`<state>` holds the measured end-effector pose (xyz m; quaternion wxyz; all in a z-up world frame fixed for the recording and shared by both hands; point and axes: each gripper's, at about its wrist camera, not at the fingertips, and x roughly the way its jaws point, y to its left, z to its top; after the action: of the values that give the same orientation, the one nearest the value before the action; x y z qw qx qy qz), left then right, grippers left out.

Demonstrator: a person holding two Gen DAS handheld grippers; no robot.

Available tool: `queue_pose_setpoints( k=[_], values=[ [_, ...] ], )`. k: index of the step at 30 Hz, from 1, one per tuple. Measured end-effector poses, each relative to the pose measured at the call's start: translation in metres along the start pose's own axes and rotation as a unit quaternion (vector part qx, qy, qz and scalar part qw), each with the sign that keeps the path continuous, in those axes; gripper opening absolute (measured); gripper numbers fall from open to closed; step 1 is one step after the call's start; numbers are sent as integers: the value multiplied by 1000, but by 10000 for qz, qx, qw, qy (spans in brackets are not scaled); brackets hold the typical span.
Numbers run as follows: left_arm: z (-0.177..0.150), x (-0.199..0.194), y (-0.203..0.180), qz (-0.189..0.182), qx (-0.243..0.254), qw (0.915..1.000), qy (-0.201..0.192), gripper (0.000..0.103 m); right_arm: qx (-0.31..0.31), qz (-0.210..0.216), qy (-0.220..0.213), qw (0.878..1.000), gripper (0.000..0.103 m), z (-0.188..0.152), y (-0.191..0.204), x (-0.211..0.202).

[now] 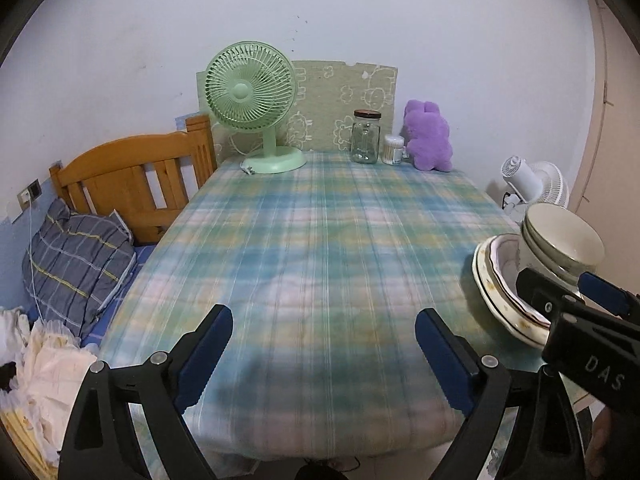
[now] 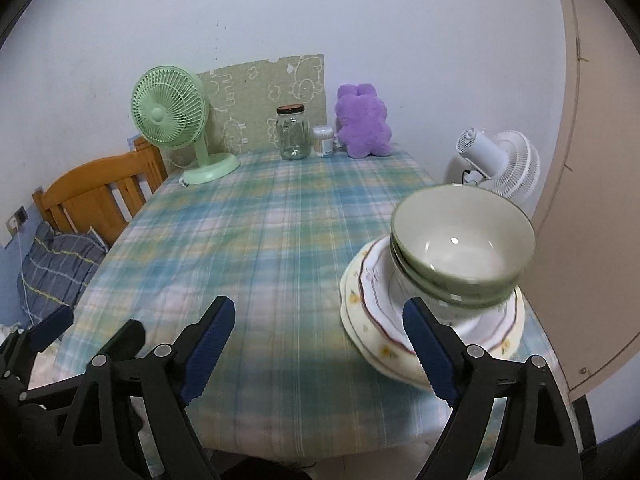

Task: Organize plates and bowls

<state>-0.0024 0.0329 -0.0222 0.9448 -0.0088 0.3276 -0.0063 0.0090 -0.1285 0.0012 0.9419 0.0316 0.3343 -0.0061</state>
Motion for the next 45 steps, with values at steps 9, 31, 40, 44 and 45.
queue_pose_setpoints(
  k=[9,31,40,44,45],
  values=[
    [-18,-23,6,-80,-82,9999,-18,94,-69,-120,-149,9998,88,-24,0,-25],
    [-15,-37,2,-14,-194,9996,-179,96,-146,-51,-187,9997,89,-29,-1,-45],
    [-15,-37,2,5,-210,9996,-168,96,-147,-42,-177,9997,89,-28,-2,-43],
    [-15,-37,0,21,-215,9996,-173,96,-150,-46,-160,9997,89,-27,-2,-42],
    [-15,-37,0,19,-213,9996,-170,96,-150,-47,-163,9997,89,-27,-2,-42]
  ],
)
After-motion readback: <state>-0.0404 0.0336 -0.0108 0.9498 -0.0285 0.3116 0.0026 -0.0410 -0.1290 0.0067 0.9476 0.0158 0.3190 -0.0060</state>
